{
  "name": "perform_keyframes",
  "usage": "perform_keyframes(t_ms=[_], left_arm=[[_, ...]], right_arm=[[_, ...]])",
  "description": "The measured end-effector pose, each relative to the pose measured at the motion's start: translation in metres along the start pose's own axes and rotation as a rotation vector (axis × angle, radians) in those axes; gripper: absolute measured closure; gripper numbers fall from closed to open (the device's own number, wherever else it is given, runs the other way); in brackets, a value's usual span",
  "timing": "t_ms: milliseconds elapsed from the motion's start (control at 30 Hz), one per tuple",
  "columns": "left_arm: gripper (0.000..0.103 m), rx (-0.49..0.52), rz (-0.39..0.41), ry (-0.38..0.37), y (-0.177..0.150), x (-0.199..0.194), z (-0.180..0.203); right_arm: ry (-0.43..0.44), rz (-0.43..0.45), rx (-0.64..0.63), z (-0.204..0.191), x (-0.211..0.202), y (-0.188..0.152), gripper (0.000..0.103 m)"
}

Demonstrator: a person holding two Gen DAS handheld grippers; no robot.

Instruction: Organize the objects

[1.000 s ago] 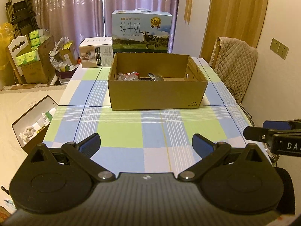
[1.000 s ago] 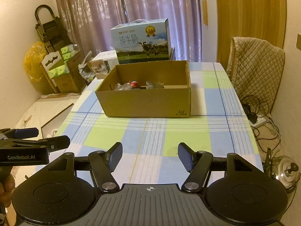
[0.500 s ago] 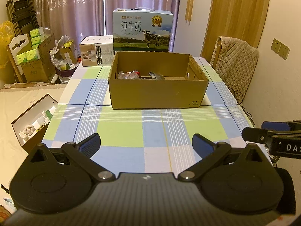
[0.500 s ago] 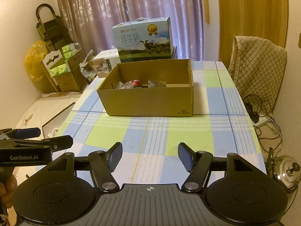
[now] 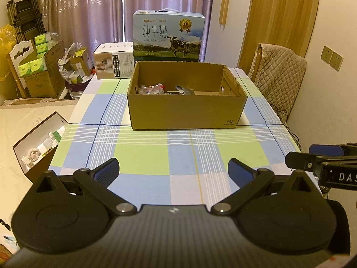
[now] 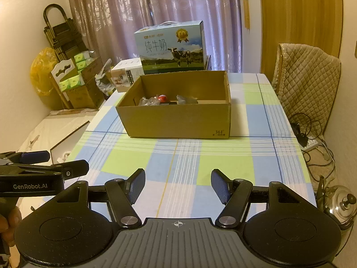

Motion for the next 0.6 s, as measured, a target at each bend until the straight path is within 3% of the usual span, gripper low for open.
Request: perform_keyframes(t_ms=[600], left_arm=[[0.001, 0.01, 0.014, -0.029, -0.0012, -0.0003, 0.0016]], right_arm=[[0.003, 0.0, 0.001, 0.0, 0.0034, -0.0028, 0.04]])
Point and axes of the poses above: each gripper's, at about its wrist camera, not at the fingertips, and x roughly the way its jaws point, z to its right, y to its top, the point moved 2 cm from there along x, roughly the way its jaws point, and after that the axes turned 3 degrees about -z, right-handed, at the moved point
